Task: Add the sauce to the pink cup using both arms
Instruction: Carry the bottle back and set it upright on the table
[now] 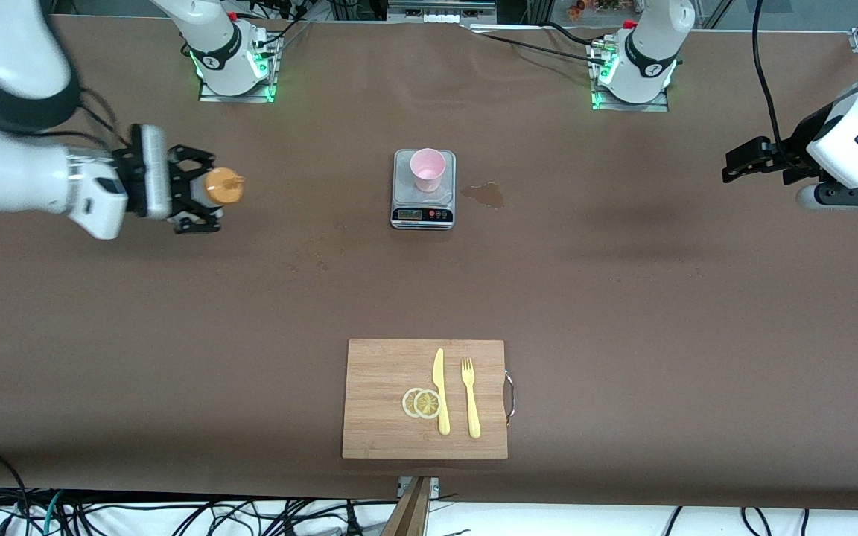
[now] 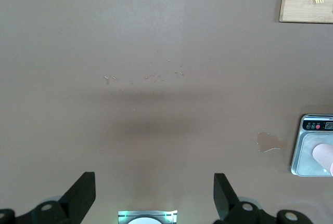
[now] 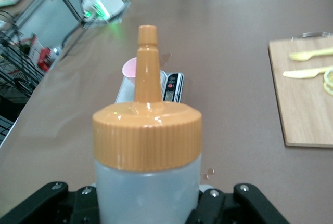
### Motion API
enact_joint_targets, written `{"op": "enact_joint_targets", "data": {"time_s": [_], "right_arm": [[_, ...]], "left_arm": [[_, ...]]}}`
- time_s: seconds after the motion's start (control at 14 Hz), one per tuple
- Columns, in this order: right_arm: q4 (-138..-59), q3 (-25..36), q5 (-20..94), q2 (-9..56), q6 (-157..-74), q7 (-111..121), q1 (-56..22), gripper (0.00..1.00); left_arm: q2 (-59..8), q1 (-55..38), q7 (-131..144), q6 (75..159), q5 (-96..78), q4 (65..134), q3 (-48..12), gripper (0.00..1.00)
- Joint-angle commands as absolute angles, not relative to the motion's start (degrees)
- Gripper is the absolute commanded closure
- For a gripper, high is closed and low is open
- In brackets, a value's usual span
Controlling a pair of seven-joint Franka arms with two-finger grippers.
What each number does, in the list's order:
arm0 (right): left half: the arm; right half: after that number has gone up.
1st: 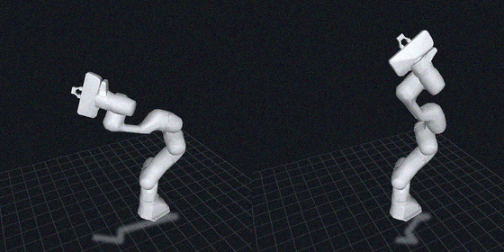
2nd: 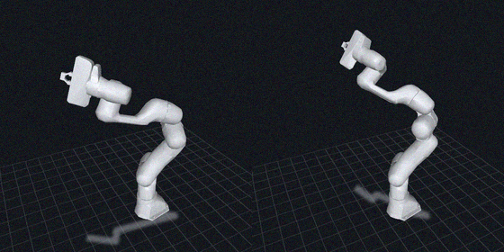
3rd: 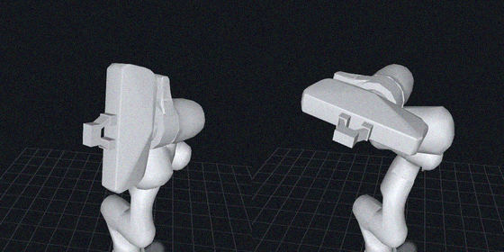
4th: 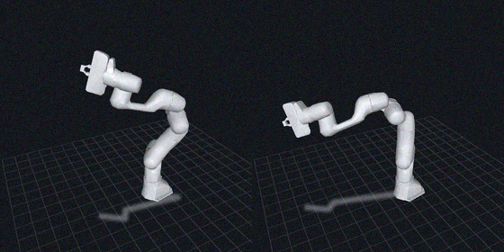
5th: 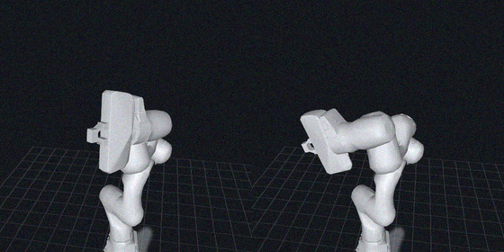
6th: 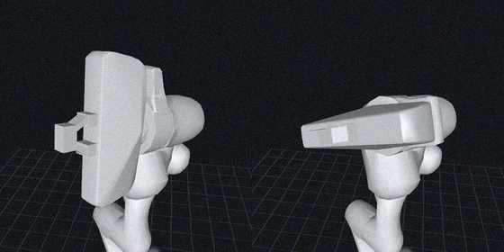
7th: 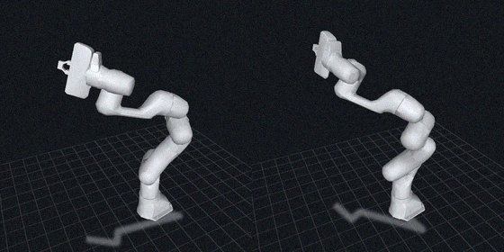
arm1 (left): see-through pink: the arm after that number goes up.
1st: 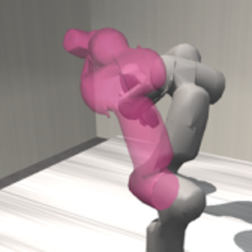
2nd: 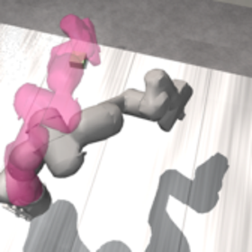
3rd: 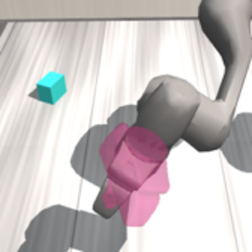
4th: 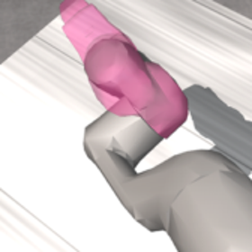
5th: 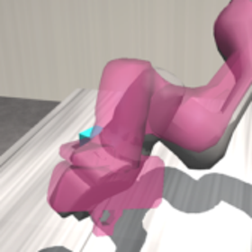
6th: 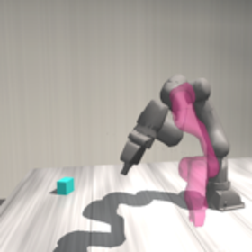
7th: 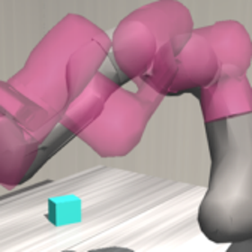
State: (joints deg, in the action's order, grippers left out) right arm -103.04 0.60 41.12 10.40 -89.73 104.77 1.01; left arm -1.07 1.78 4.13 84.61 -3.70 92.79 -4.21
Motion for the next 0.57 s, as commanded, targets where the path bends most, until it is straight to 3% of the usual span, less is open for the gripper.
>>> {"op": "enact_joint_targets", "data": {"time_s": [0.0, 0.29, 0.5], "right_arm": [[-102.92, 4.82, 46.57, 16.23, -82.91, 120.00, 4.38, 0.94], [-102.92, 11.68, 50.88, 27.83, -74.19, 142.15, 6.33, 0.94], [-103.09, 12.57, 52.82, 35.05, -72.16, 153.69, 8.08, 0.91]], "left_arm": [[-1.76, 2.29, 4.48, 83.23, -4.48, 90.97, -4.48, 0.00], [-1.76, 2.29, 4.48, 83.23, -4.48, 91.05, -4.48, 0.00], [-1.76, 2.29, 4.48, 83.23, -4.57, 90.97, -4.48, 0.00]]}}
